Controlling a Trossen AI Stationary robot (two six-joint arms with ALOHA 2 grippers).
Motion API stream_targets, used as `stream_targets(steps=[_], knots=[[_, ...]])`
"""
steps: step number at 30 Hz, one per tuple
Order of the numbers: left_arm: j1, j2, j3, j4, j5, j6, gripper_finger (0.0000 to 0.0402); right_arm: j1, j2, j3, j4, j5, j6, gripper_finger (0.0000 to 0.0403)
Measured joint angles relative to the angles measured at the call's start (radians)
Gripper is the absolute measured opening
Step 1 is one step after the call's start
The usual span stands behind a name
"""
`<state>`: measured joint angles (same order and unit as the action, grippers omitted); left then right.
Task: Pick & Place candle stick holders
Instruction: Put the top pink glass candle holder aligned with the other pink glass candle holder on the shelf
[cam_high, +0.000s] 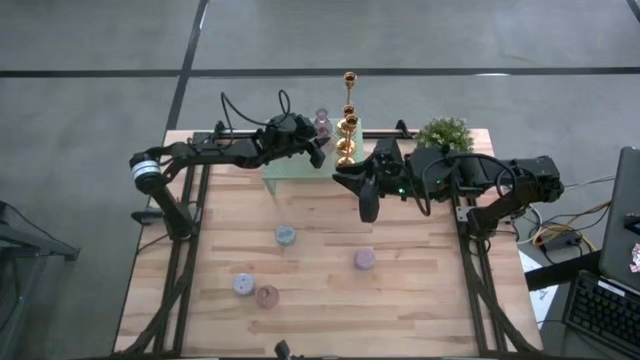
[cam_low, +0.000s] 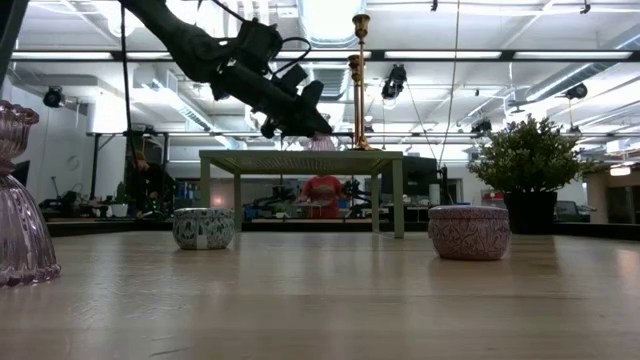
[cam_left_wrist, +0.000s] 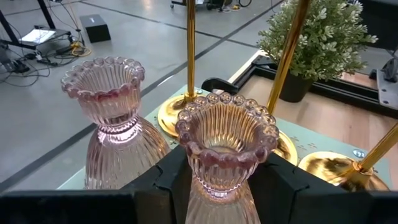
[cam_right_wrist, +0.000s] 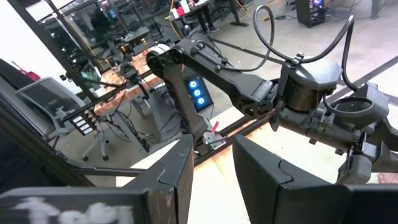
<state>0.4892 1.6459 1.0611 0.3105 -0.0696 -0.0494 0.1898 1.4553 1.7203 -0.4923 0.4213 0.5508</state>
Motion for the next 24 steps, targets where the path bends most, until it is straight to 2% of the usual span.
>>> stream_targets(steps=[16, 24], knots=[[-0.002, -0.009, 0.0, -0.018, 0.034, -0.035, 0.0144, -0.002, 0.0, 0.0, 0.001, 0.0, -0.031, 0.0099], [-0.001, -0.01, 0.0, -0.047, 0.028, -0.054, 0.0202, -0.003, 0.0, 0.0, 0.002, 0.001, -0.028, 0.0092]])
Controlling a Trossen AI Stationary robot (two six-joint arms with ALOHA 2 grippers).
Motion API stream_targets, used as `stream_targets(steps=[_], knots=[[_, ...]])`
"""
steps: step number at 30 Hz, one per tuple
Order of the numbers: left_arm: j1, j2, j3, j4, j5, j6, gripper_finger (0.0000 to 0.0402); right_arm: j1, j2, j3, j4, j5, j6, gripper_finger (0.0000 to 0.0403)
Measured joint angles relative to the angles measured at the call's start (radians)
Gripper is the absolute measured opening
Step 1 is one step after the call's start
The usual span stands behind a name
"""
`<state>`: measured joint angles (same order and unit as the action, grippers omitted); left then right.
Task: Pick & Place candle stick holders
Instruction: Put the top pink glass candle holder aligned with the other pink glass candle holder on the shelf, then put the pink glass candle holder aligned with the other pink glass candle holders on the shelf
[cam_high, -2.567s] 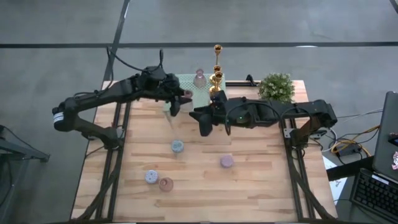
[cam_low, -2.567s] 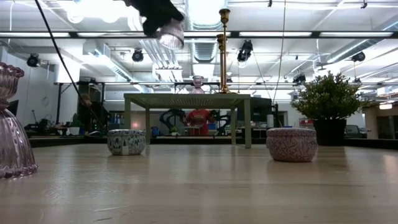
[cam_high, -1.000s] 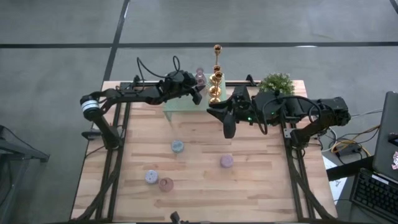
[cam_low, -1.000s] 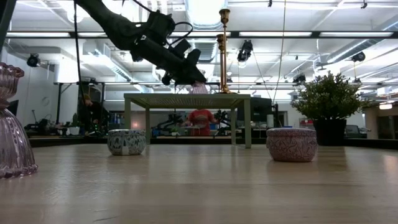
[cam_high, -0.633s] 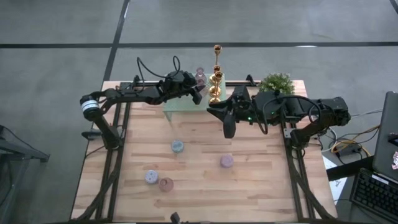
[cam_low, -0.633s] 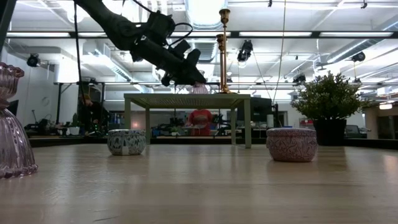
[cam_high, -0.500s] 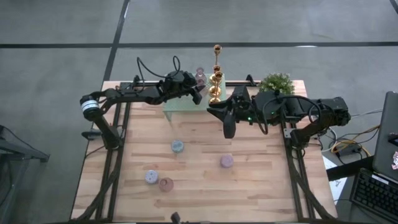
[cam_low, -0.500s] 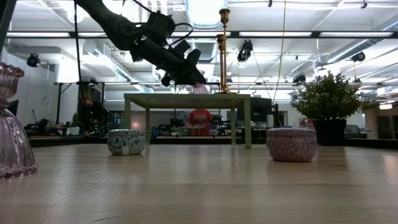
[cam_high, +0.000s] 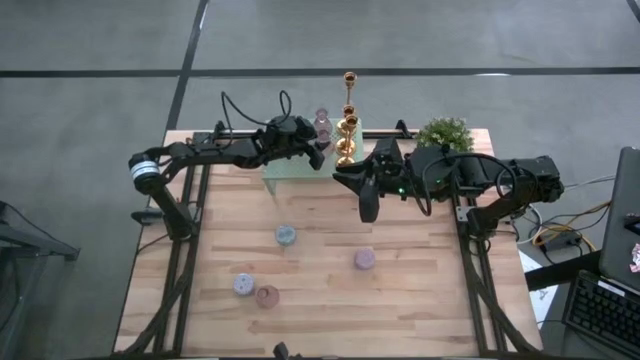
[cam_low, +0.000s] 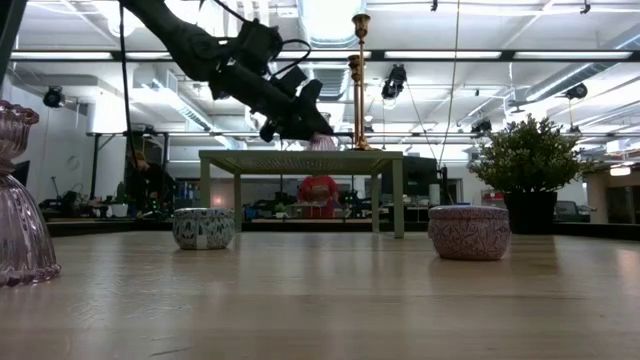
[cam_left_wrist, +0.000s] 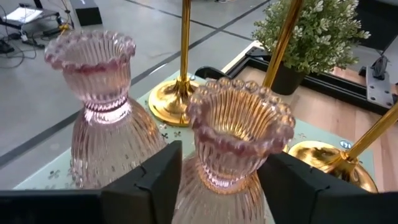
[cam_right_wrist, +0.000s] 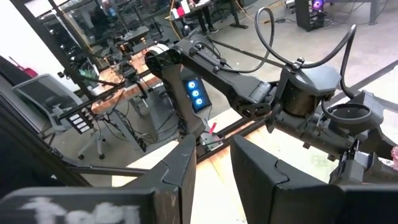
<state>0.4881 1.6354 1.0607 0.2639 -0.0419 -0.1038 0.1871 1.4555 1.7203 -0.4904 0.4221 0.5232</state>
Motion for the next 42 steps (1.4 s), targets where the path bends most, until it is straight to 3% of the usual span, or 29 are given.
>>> stream_targets(steps=[5, 14, 22, 26, 32, 38, 42], knots=[[-0.005, -0.052, -0.001, -0.085, 0.003, -0.012, 0.0232, 0.0, 0.0, 0.0, 0.001, 0.0, 0.0, 0.0089], [-0.036, -0.276, -0.001, -0.497, 0.032, 0.031, 0.0242, 0.0, 0.0, -0.002, 0.003, 0.005, -0.007, 0.0094], [-0.129, -0.47, -0.001, -0.794, 0.197, 0.092, 0.0241, -0.001, 0.0, -0.005, 0.003, 0.031, -0.049, 0.0081], [-0.214, -0.55, -0.001, -0.956, 0.27, 0.076, 0.0241, -0.002, 0.001, -0.009, 0.001, 0.035, -0.058, 0.0078], [-0.378, -0.612, -0.001, -1.125, 0.27, -0.004, 0.0241, -0.004, 0.001, -0.024, 0.002, 0.053, -0.06, 0.0081], [-0.567, -0.615, -0.001, -1.16, 0.265, -0.078, 0.0241, -0.004, 0.002, -0.039, 0.002, 0.054, -0.051, 0.0077], [-0.706, -0.611, -0.002, -1.164, 0.192, -0.113, 0.0241, -0.004, 0.002, -0.042, -0.001, 0.052, -0.02, 0.0072]])
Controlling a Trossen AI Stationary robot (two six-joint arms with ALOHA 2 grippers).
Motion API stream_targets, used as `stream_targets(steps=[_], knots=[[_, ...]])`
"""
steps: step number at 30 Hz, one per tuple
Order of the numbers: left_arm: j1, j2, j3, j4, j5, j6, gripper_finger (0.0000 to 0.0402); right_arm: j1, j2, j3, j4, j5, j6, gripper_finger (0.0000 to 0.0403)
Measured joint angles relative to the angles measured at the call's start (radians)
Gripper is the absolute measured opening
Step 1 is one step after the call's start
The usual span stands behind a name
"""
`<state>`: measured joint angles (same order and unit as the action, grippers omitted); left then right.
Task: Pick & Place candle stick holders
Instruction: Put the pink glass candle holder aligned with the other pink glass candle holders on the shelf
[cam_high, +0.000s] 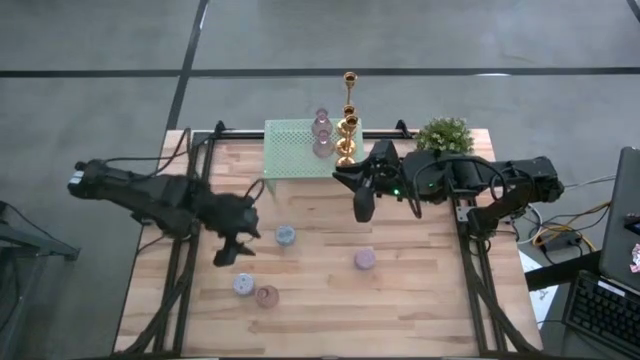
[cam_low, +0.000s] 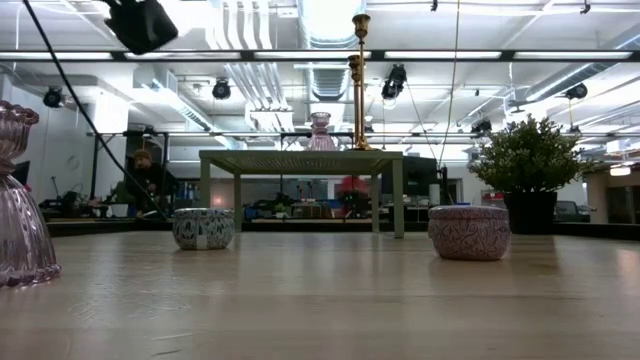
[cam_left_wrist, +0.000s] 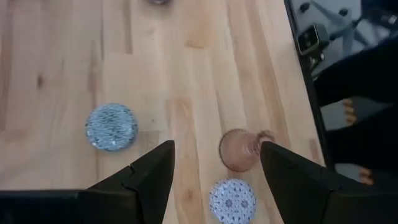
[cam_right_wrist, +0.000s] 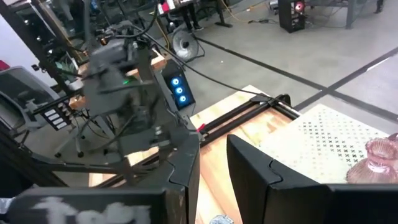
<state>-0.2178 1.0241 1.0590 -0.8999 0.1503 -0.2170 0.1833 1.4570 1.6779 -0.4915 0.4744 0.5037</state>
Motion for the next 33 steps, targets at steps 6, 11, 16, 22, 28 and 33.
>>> stream_targets(steps=[6, 11, 16, 22, 28, 33], knots=[[-0.206, 0.022, 0.0, 0.011, -0.244, -0.064, 0.0241, 0.022, 0.0, 0.0, -0.016, -0.006, -0.032, 0.008], [-0.365, 0.101, 0.001, 0.098, -0.351, -0.135, 0.0241, 0.021, 0.0, -0.003, -0.038, -0.006, -0.049, 0.0084], [-0.456, 0.229, 0.035, 0.11, -0.356, -0.267, 0.0239, 0.023, 0.0, -0.01, -0.086, -0.011, -0.043, 0.0076], [-0.508, 0.375, 0.099, 0.109, -0.351, -0.314, 0.0219, 0.022, 0.0, -0.027, -0.114, -0.012, 0.011, 0.0064], [-0.521, 0.465, 0.1, 0.103, -0.331, -0.334, 0.0196, 0.022, 0.0, -0.05, -0.098, -0.011, 0.09, 0.0059], [-0.522, 0.524, 0.099, 0.095, -0.294, -0.339, 0.0193, 0.022, 0.012, -0.058, -0.095, -0.011, 0.141, 0.0061]])
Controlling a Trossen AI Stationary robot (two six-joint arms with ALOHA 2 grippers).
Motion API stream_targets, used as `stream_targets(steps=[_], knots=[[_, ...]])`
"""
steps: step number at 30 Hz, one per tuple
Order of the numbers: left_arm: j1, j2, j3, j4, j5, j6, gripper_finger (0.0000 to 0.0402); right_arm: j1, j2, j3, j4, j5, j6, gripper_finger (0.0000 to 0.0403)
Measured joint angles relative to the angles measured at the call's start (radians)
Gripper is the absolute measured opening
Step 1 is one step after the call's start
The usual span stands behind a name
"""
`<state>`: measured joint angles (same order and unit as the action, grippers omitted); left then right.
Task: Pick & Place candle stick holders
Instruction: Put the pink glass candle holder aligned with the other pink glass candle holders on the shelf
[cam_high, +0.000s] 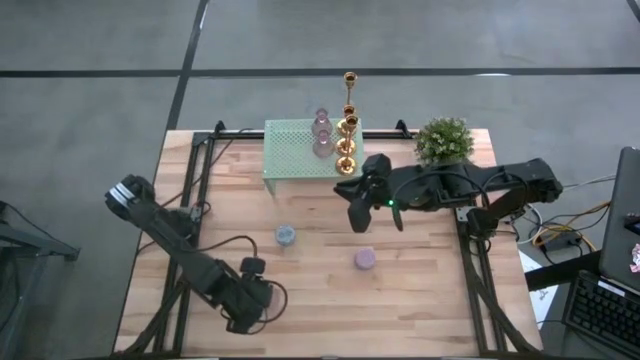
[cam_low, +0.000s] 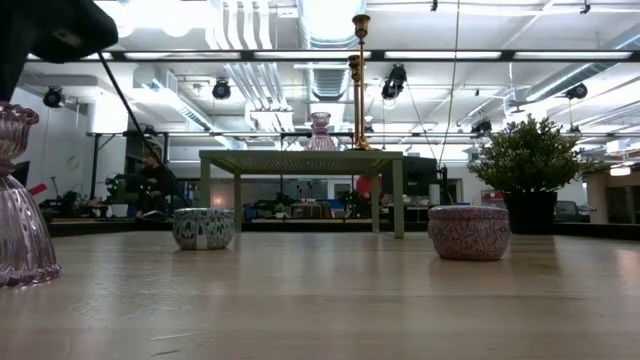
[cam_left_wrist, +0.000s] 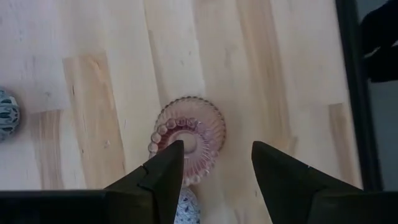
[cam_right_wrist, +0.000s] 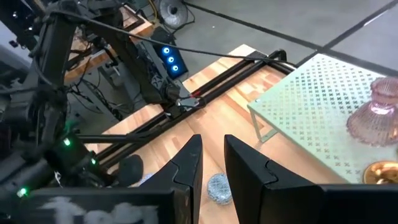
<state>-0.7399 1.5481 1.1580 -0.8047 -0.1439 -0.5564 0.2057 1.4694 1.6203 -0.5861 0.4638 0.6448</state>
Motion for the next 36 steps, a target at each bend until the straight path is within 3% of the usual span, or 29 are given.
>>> stream_targets(steps=[11, 20, 28, 36], knots=[[-0.001, 0.07, 0.0, -0.013, -0.008, 0.05, 0.0155, 0.018, 0.035, -0.002, 0.024, 0.001, 0.044, 0.0057], [0.013, 0.052, 0.0, -0.042, -0.07, 0.114, 0.003, 0.026, 0.04, -0.002, 0.054, 0.003, 0.048, 0.0053], [0.046, 0.021, 0.004, -0.094, -0.079, 0.147, 0.0034, 0.026, 0.04, -0.002, 0.054, 0.004, 0.057, 0.0052], [0.115, -0.098, 0.04, -0.177, -0.079, 0.2, 0.0032, 0.037, 0.04, -0.002, 0.108, 0.006, 0.045, 0.0052]])
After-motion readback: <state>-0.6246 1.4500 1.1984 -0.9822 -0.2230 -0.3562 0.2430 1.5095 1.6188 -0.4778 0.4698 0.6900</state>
